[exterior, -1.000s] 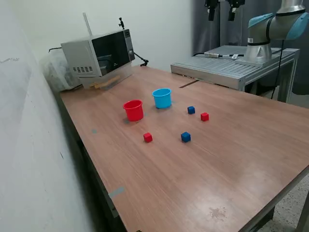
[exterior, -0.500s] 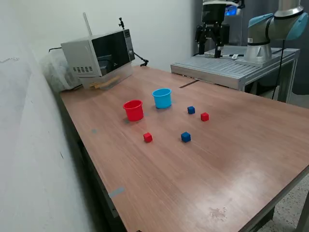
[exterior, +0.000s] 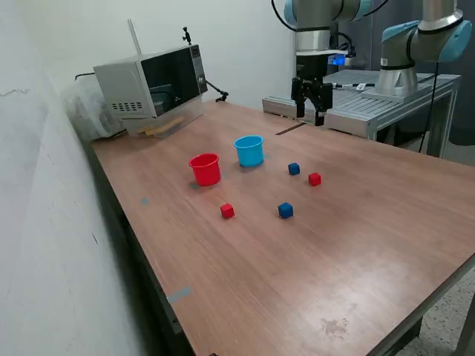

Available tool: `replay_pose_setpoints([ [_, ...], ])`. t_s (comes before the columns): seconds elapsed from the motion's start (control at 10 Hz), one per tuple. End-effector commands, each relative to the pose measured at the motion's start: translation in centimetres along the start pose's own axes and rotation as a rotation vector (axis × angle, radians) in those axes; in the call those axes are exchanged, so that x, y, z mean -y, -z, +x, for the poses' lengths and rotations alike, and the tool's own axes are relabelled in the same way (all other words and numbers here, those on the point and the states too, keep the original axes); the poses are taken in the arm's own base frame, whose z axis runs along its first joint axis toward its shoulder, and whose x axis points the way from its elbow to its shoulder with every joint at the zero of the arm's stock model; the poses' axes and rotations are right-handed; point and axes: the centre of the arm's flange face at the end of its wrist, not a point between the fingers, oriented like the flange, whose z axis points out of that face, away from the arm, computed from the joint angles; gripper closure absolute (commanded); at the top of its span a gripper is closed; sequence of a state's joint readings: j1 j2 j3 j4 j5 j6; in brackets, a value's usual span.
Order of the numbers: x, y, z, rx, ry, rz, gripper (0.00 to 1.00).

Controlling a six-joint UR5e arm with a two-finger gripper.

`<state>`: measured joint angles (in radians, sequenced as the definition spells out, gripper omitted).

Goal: Place red objects in the red bin, and blue objects in the blue bin.

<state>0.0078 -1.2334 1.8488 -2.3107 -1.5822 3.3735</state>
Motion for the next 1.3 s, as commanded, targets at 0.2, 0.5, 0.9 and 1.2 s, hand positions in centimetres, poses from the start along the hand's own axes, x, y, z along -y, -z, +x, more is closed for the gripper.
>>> replay_pose_setpoints([
  [0.2, -0.6, -4.8, -0.5, 0.003, -0.013, 0.011, 0.0],
  [0.5, -1.0, -6.7, -0.5, 0.006, -0.015, 0.016, 0.0],
  [0.9, -1.6, -8.0, -2.2, 0.013, -0.042, 0.026, 0.0],
  [1.2, -1.5, -8.3, -2.4, 0.013, -0.045, 0.028, 0.0],
])
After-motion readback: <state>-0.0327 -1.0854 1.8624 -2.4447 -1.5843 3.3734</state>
